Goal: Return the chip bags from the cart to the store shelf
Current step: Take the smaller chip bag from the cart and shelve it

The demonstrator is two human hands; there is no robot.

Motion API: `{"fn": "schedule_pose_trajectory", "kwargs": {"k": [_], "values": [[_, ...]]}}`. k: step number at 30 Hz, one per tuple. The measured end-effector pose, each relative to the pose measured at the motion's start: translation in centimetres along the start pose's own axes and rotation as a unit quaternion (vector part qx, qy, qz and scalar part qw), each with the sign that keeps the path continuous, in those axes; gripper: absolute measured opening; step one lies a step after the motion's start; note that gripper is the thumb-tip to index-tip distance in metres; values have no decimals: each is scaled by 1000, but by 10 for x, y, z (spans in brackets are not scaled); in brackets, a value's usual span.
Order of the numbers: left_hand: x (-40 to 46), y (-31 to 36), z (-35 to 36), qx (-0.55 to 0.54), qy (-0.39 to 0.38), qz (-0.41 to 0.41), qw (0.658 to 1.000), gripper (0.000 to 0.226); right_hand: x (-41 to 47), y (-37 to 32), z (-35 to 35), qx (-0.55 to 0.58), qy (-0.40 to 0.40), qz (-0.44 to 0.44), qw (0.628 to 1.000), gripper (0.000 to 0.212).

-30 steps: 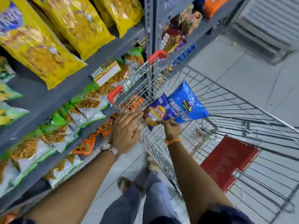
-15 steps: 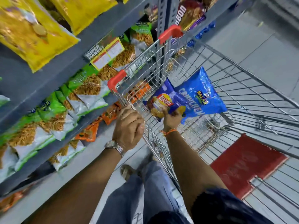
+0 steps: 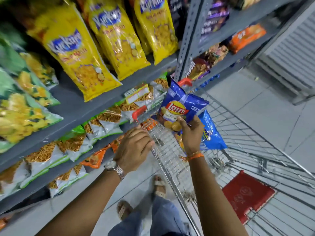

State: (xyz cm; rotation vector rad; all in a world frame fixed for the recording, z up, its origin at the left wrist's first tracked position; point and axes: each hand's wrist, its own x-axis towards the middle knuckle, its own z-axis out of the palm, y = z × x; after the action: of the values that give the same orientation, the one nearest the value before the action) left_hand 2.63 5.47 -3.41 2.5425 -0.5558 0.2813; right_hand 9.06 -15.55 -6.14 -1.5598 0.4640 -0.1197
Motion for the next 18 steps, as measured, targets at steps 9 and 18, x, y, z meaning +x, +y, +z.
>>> {"fn": "schedule_pose_trajectory", "kwargs": {"k": [9, 18], "values": [[-10, 4, -211, 156, 205, -16, 966, 30, -86, -207, 76, 64, -173, -194, 963, 25], [-122, -6, -417, 339, 350, -26, 873, 36, -208, -356, 170, 101, -370, -320, 866, 17]]}}
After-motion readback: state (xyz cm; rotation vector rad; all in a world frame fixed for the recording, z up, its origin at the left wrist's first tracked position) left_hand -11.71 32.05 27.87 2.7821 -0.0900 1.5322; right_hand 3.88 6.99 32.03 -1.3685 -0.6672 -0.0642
